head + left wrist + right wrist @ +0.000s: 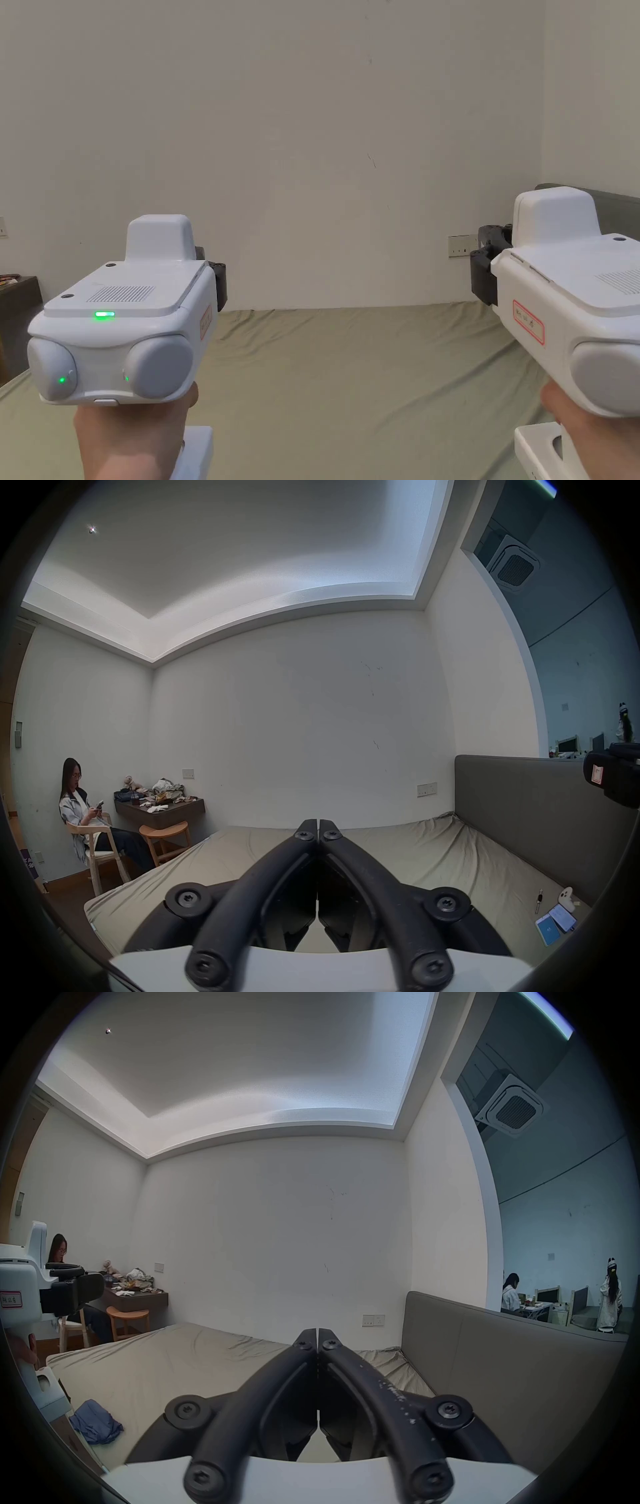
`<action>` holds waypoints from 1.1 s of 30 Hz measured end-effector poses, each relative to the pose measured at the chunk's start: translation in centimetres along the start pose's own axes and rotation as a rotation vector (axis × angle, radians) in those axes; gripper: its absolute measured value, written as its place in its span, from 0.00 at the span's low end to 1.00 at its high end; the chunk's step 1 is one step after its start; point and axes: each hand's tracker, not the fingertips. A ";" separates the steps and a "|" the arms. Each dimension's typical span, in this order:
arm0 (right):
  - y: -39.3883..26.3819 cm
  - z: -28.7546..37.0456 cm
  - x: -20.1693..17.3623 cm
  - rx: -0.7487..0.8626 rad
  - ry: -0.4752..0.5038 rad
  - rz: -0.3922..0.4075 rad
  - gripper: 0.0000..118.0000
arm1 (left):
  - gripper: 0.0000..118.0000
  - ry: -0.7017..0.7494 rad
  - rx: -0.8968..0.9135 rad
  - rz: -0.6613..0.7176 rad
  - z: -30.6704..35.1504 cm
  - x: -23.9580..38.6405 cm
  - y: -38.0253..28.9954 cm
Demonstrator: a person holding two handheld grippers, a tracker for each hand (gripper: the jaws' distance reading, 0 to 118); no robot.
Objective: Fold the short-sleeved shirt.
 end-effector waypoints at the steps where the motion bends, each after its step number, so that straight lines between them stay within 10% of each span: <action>1: 0.0 0.0 0.0 0.000 -0.001 -0.002 0.00 | 0.00 0.003 -0.002 -0.002 0.0 0.0 0.0; 3: 0.0 -0.1 0.1 -0.002 -0.002 -0.011 0.08 | 0.05 0.006 -0.004 -0.005 -0.1 -0.1 -0.1; 6: -0.2 -0.3 0.5 -0.013 0.014 -0.042 0.72 | 0.58 0.001 -0.009 0.000 -0.2 -0.4 -0.2; 9: -0.5 -0.3 0.4 -0.013 -0.012 -0.030 1.00 | 0.81 0.014 -0.024 0.012 -0.4 -0.6 -0.5; 12: -0.7 -0.3 0.4 -0.006 -0.020 -0.013 1.00 | 1.00 0.035 -0.036 0.017 -0.6 -0.8 -0.7; 33: 0.5 0.1 0.3 0.032 -0.049 -0.019 1.00 | 1.00 -0.003 0.049 0.016 -0.1 -0.8 -0.3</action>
